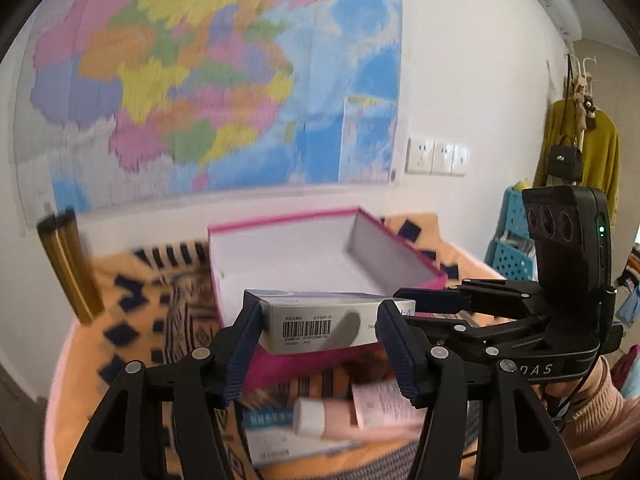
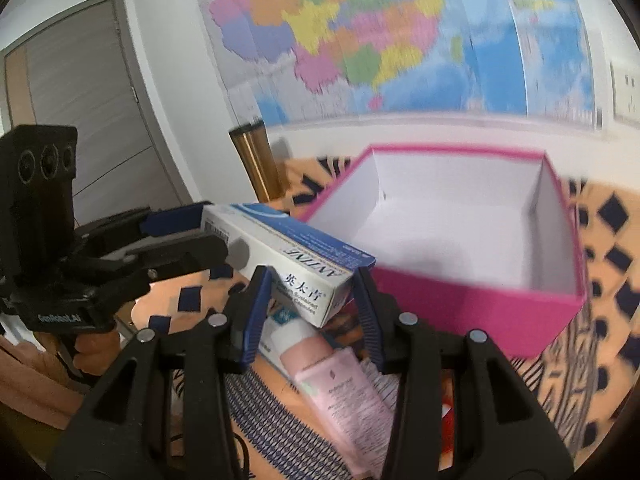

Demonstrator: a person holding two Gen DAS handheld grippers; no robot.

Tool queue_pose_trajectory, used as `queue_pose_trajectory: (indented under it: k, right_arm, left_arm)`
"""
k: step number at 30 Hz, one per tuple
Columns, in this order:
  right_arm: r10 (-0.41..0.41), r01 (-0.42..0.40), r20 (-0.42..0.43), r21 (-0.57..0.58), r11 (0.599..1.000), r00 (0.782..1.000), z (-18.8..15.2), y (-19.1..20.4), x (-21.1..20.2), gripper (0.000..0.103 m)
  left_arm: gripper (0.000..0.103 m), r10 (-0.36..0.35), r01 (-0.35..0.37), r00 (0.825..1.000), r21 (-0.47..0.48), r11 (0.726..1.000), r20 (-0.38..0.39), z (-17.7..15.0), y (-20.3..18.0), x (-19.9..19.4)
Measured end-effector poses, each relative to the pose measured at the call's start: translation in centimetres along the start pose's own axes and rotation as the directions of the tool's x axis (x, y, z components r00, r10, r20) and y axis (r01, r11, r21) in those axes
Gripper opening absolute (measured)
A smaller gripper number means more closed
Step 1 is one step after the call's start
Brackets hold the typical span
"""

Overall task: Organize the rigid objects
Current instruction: 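Lower the white medicine box into the magenta box and open the right gripper, then grasp the pink lotion tube with the right gripper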

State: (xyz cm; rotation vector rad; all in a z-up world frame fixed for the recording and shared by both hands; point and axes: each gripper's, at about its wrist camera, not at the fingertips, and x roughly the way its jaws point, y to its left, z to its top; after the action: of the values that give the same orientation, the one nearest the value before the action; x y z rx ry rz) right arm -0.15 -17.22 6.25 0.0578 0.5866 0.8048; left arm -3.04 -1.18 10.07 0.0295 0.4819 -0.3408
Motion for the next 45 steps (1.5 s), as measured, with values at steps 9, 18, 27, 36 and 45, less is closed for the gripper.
queue_pose_trajectory:
  k: [9,18,27,36,45]
  right_arm:
    - [-0.049,0.051,0.033,-0.067,0.996,0.998,4.0,-3.3,2.6,0.046]
    - [-0.074,0.066,-0.089,-0.084,0.994,0.993,3.9,-7.0,8.9,0.045]
    - [-0.071,0.06,-0.176,-0.068,0.996,0.982,2.6,-7.6,11.9,0.045]
    - [-0.019,0.022,-0.074,0.038,0.999,0.997,1.8,-8.3,4.1,0.052]
    - [-0.051,0.053,-0.191,0.004,0.999,0.98,-4.3,-6.2,0.6,0.052]
  left_arm:
    - [0.06,0.033,-0.034,0.998,-0.024,0.999,-0.046,1.9,2.7,6.7]
    - [0.06,0.092,-0.095,0.983,-0.014,0.995,-0.161,-0.1,4.6,12.1]
    - [0.059,0.164,-0.166,0.971,0.003,0.986,-0.172,-1.4,5.1,12.3]
    - [0.065,0.045,-0.044,0.996,0.012,0.999,-0.074,-1.4,3.1,6.6]
    - [0.065,-0.056,0.069,0.985,0.073,0.995,-0.163,-4.9,-0.9,6.5]
